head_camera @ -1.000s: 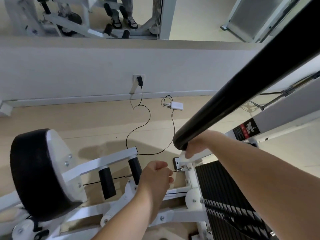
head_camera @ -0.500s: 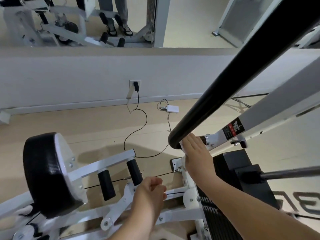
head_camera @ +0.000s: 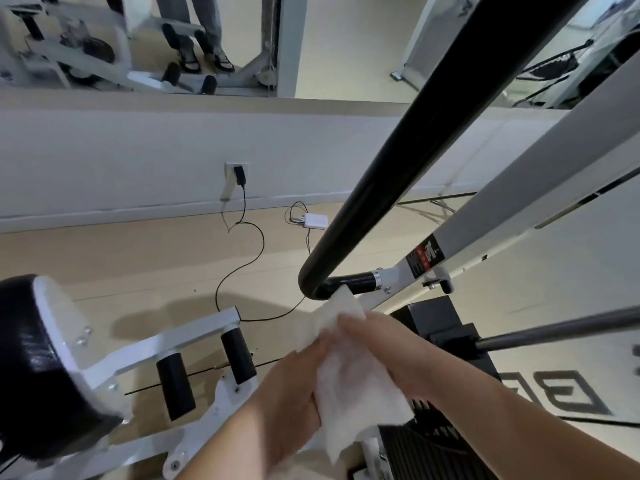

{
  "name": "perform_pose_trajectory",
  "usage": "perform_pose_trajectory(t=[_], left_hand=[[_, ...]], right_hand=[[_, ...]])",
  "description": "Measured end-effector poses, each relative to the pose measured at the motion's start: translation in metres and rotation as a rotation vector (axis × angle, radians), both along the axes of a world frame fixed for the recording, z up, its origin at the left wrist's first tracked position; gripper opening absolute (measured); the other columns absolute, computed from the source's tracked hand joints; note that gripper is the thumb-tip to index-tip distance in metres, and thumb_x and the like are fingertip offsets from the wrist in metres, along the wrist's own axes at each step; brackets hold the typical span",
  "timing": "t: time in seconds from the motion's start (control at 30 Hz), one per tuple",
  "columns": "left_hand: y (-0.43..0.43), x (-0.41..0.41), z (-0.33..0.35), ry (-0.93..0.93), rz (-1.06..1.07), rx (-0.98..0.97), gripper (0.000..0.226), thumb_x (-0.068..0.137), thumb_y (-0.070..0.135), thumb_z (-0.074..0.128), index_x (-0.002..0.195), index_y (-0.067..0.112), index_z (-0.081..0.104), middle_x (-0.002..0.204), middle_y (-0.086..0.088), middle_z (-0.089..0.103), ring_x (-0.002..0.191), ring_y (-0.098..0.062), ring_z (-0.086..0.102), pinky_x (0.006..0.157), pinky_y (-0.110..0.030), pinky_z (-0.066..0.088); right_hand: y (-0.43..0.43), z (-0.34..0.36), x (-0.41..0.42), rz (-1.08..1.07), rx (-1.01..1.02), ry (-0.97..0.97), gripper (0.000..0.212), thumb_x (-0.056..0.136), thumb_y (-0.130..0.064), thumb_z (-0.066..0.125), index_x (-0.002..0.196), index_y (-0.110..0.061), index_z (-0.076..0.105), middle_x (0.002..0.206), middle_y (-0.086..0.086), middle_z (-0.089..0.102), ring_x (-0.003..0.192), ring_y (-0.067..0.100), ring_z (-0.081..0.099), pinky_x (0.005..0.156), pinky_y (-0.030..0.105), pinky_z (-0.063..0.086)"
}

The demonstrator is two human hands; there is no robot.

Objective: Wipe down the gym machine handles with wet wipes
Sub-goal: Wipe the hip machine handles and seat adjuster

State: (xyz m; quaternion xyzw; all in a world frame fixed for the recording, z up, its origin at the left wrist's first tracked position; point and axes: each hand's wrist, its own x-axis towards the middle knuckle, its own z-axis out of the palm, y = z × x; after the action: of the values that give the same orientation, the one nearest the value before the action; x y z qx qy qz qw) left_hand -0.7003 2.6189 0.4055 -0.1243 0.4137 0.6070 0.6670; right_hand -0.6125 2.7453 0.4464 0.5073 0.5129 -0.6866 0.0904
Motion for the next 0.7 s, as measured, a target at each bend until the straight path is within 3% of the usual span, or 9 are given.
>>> perform_pose_trajectory(t=[0.07, 0.1, 0.13, 0.2, 0.23, 0.3, 0.43, 0.53, 0.7], left_hand=[[0.007, -0.001, -0.014, 0.084, 0.030, -0.151, 0.038, 0.103, 0.032, 0.059, 0.125, 0.002, 0.066, 0.112, -0.018, 0.076, 0.103, -0.037, 0.074, 0.092, -0.053, 0.055], [0.008, -0.006, -0.022, 0.128, 0.061, -0.219, 0.037, 0.105, 0.034, 0.056, 0.124, 0.004, 0.066, 0.110, -0.017, 0.077, 0.100, -0.036, 0.074, 0.087, -0.049, 0.055], [0.008, -0.010, -0.029, 0.162, 0.092, -0.272, 0.037, 0.106, 0.035, 0.054, 0.125, 0.005, 0.065, 0.112, -0.017, 0.076, 0.101, -0.035, 0.072, 0.084, -0.045, 0.055], [0.013, -0.021, -0.042, 0.209, 0.118, -0.335, 0.042, 0.105, 0.040, 0.053, 0.133, 0.010, 0.061, 0.125, -0.016, 0.070, 0.112, -0.033, 0.067, 0.095, -0.046, 0.052], [0.020, -0.026, -0.046, 0.238, 0.138, -0.331, 0.045, 0.104, 0.044, 0.054, 0.135, 0.012, 0.060, 0.128, -0.013, 0.068, 0.117, -0.032, 0.064, 0.104, -0.048, 0.048], [0.041, -0.036, -0.051, 0.293, 0.145, -0.250, 0.043, 0.104, 0.047, 0.051, 0.125, 0.012, 0.064, 0.117, -0.008, 0.069, 0.113, -0.028, 0.065, 0.108, -0.048, 0.048], [0.080, -0.053, -0.053, -0.010, 0.247, 0.000, 0.029, 0.108, 0.034, 0.046, 0.118, 0.009, 0.058, 0.091, -0.007, 0.067, 0.084, -0.022, 0.067, 0.083, -0.039, 0.055], [0.090, -0.061, -0.062, -0.082, 0.219, 0.061, 0.019, 0.099, 0.025, 0.053, 0.109, 0.010, 0.059, 0.087, -0.009, 0.063, 0.076, -0.022, 0.063, 0.079, -0.035, 0.052], [0.098, -0.084, -0.060, 0.082, 0.057, 0.108, 0.039, 0.090, 0.010, 0.063, 0.124, -0.010, 0.061, 0.104, -0.022, 0.063, 0.089, -0.031, 0.059, 0.070, -0.037, 0.056]], right_hand=[[0.019, 0.001, -0.003, 0.249, 0.554, -0.162, 0.039, 0.104, -0.053, 0.049, 0.123, -0.023, 0.064, 0.110, -0.001, 0.073, 0.097, 0.013, 0.069, 0.083, 0.034, 0.056], [0.033, -0.002, -0.002, 0.413, 0.842, -0.250, 0.042, 0.103, -0.055, 0.046, 0.132, -0.026, 0.058, 0.117, -0.002, 0.070, 0.105, 0.013, 0.065, 0.088, 0.035, 0.055], [0.048, -0.009, 0.001, 0.633, 1.095, -0.371, 0.050, 0.103, -0.053, 0.046, 0.143, -0.024, 0.048, 0.133, 0.001, 0.063, 0.124, 0.018, 0.057, 0.103, 0.040, 0.049], [0.078, -0.027, 0.008, 1.070, 1.352, -0.620, 0.075, 0.101, -0.054, 0.047, 0.160, -0.013, 0.025, 0.163, 0.009, 0.035, 0.155, 0.028, 0.020, 0.128, 0.049, 0.012], [0.091, -0.036, 0.009, 1.235, 1.375, -0.729, 0.084, 0.100, -0.059, 0.045, 0.161, -0.008, 0.019, 0.167, 0.012, 0.027, 0.158, 0.030, 0.009, 0.128, 0.051, -0.003], [0.105, -0.051, 0.005, 1.342, 1.380, -0.866, 0.084, 0.102, -0.064, 0.035, 0.159, -0.004, 0.023, 0.163, 0.014, 0.033, 0.158, 0.033, 0.009, 0.124, 0.055, -0.013], [0.104, -0.059, -0.008, 1.422, 1.467, -0.938, 0.061, 0.107, -0.058, 0.021, 0.137, -0.010, 0.046, 0.129, 0.009, 0.056, 0.129, 0.033, 0.048, 0.121, 0.052, 0.013], [0.103, -0.064, -0.003, 1.424, 1.527, -0.984, 0.057, 0.108, -0.055, 0.017, 0.126, -0.009, 0.045, 0.117, 0.011, 0.053, 0.115, 0.033, 0.050, 0.113, 0.051, 0.021], [0.102, -0.070, -0.001, 1.378, 1.559, -0.984, 0.053, 0.108, -0.052, 0.015, 0.124, -0.010, 0.041, 0.113, 0.011, 0.046, 0.111, 0.032, 0.046, 0.111, 0.050, 0.019]])
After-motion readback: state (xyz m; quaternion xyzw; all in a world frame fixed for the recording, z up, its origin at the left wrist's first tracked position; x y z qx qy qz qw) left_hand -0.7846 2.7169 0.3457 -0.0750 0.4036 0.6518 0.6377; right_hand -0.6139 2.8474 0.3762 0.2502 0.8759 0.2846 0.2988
